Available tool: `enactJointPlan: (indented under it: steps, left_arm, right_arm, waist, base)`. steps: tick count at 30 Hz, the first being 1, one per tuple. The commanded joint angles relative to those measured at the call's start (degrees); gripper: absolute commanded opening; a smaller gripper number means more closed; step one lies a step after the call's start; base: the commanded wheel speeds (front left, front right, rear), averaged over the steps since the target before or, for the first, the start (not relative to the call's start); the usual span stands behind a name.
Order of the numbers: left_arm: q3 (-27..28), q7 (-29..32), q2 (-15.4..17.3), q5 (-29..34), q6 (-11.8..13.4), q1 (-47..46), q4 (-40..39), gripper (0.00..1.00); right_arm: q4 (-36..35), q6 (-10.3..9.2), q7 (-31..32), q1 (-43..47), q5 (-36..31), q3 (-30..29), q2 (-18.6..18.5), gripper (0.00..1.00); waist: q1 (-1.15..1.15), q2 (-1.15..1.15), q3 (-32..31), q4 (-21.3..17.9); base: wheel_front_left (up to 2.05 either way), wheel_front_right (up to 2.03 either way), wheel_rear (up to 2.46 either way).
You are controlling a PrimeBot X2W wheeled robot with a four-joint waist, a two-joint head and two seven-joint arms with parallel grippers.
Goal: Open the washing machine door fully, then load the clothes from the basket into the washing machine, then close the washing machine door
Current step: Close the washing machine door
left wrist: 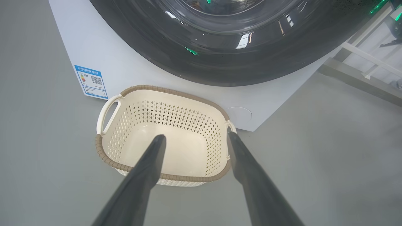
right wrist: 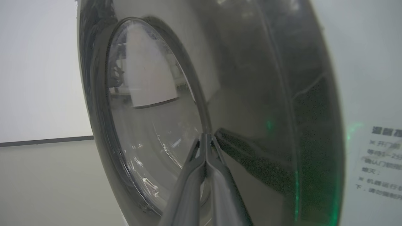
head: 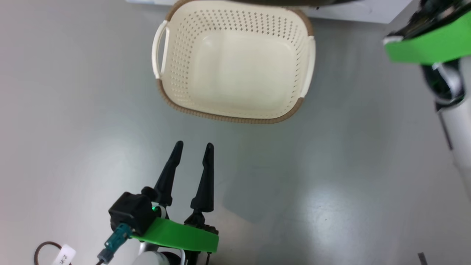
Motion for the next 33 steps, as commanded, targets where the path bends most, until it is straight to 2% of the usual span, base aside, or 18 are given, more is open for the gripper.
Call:
enactJointPlan:
  steps: [1, 13, 18, 26, 28, 29, 32, 33]
  left_arm:
    - [1.0, -0.4, 0.6, -0.5, 0.6, 0.0, -1.6, 1.0]
    - [-0.1, -0.4, 0.6, -2.0, 1.6, 1.0, -2.3, 1.0]
    - [0.6, -0.4, 0.6, -2.4, 1.4, 0.9, -1.5, 1.0]
    - [4.4, -0.4, 0.6, -5.2, -0.7, 0.8, 0.5, 1.0]
    - [5.8, -0.4, 0.6, -5.3, -1.4, 1.0, 1.6, 1.0]
    - [6.3, -0.4, 0.6, -5.6, -1.9, 1.2, 2.2, 1.0]
    - [8.2, -0.4, 0.6, -5.3, -2.9, 1.7, 3.8, 1.0]
    - [8.8, -0.4, 0.6, -5.1, -3.2, 2.0, 4.4, 1.0]
  right_arm:
    - [-0.5, 0.08, -0.3, -1.3, -0.3, -0.3, -0.1, 0.0]
    - [5.8, 0.08, -0.3, -9.1, -1.7, -0.9, -4.8, 0.0]
    - [5.3, 0.08, -0.3, -6.3, -1.6, -1.0, -3.5, 0.0]
    - [2.6, 0.08, -0.3, 2.8, -1.0, -1.5, 0.0, 0.0]
    - [1.7, 0.08, -0.3, 6.0, -0.6, -1.3, 1.1, 0.13]
    - [1.2, 0.08, -0.3, 7.5, -0.4, -1.2, 1.6, 0.23]
    - [-0.1, 0.08, -0.3, 11.8, -0.2, -0.7, 2.8, 0.42]
    - [-0.3, 0.08, -0.3, 13.1, -0.2, -0.7, 3.2, 0.45]
  waist:
    - [0.0, 0.0, 2.3, 2.0]
    - [0.0, 0.0, 2.5, 3.5]
    - [0.0, 0.0, 0.3, 2.0]
    - [0.0, 0.0, -5.9, -1.0]
    - [0.0, 0.0, -7.9, -2.2]
    - [0.0, 0.0, -9.0, -2.8]
    - [0.0, 0.0, -12.0, -5.0]
    - [0.0, 0.0, -13.0, -5.8]
  base:
    - [0.0, 0.0, 0.0]
    - [0.0, 0.0, 0.0]
    - [0.0, 0.0, 0.0]
    - [0.0, 0.0, 0.0]
    - [0.0, 0.0, 0.0]
    - [0.0, 0.0, 0.0]
    - [0.0, 0.0, 0.0]
    - [0.0, 0.0, 0.0]
